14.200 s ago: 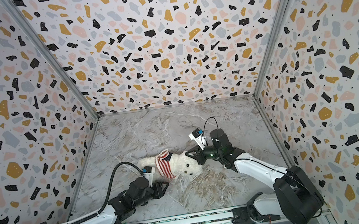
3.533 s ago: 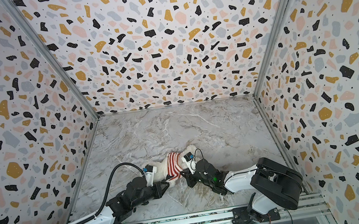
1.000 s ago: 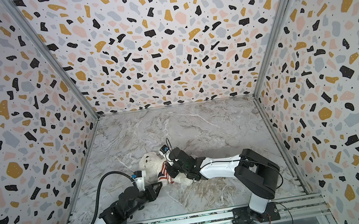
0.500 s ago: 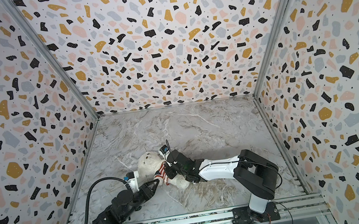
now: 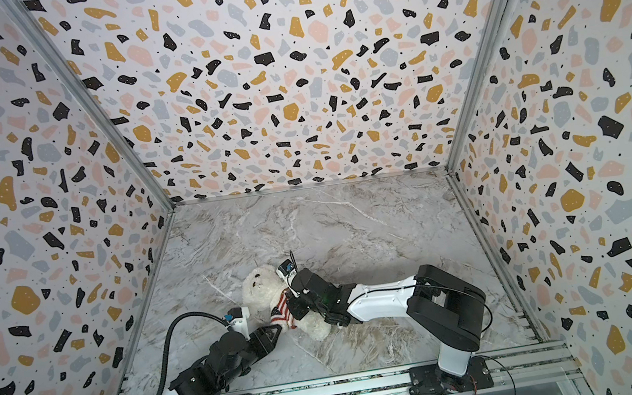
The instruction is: Dress the teddy bear
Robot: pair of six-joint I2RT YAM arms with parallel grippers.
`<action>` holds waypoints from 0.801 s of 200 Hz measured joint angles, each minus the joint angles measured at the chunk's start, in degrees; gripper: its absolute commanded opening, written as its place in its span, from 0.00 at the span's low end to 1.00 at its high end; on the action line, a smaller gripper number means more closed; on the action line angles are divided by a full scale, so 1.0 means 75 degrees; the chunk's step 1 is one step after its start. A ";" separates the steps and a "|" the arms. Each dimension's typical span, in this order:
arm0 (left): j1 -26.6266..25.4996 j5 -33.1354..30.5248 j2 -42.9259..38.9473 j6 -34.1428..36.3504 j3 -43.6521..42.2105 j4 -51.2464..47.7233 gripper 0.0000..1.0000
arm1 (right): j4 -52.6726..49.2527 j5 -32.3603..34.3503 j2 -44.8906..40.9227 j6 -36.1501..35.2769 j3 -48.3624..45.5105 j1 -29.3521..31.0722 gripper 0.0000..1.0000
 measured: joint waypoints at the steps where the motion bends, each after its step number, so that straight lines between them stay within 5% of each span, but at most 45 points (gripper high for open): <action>1: 0.0000 0.0000 0.0003 -0.0006 0.0000 0.0003 0.29 | 0.0000 0.0000 0.0000 0.0000 0.0000 0.0000 0.00; 44: 0.0000 -0.0006 -0.0379 -0.0125 0.0000 0.0105 0.00 | 0.0029 0.0204 -0.0003 0.0073 0.0000 0.0020 0.00; 160: 0.0000 -0.0268 -0.1699 -0.0181 0.0000 -0.0338 0.00 | 0.0560 0.0017 -0.0938 0.0679 -0.1189 -0.0481 0.00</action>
